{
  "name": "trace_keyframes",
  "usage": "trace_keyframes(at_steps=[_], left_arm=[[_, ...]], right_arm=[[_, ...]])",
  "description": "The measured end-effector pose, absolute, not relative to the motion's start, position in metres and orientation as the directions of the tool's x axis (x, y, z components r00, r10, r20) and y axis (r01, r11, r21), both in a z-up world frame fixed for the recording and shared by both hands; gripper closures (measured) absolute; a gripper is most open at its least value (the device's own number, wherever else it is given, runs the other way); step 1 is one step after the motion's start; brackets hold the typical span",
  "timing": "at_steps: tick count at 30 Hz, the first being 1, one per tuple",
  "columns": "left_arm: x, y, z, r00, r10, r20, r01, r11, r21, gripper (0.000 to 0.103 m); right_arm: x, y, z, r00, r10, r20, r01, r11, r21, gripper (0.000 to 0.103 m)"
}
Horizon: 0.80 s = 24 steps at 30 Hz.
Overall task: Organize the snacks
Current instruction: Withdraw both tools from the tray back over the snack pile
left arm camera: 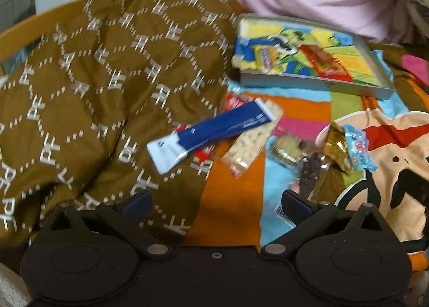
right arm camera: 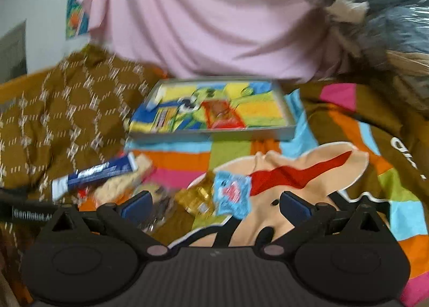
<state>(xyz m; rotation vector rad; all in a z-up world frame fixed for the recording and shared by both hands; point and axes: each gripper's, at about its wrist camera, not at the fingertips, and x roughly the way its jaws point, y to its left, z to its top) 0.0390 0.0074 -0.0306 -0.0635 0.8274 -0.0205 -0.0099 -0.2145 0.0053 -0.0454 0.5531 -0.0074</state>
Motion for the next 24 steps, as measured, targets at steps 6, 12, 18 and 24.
trace_keyframes(at_steps=[6, 12, 18, 24], left_arm=[[0.05, 0.017, -0.037, 0.611, -0.048, -0.79, -0.047, 0.994, -0.097, 0.001], [0.073, 0.012, -0.035, 0.566, -0.044, -0.823, 0.029, 0.999, -0.033, 0.001], [0.105, 0.002, -0.035, 0.482, -0.126, -0.867, 0.21, 0.977, -0.025, 0.001], [0.128, -0.015, -0.044, 0.504, -0.168, -0.847, 0.342, 0.94, 0.017, 0.001]], right_arm=[[-0.006, -0.192, -0.003, 0.821, 0.029, -0.571, -0.098, 0.991, -0.091, 0.0], [0.002, -0.188, -0.01, 0.797, 0.073, -0.6, -0.132, 0.99, -0.055, 0.0], [0.011, -0.193, -0.017, 0.773, 0.104, -0.626, -0.123, 0.992, 0.013, 0.0], [0.02, -0.197, -0.026, 0.751, 0.102, -0.652, -0.095, 0.994, 0.046, 0.0]])
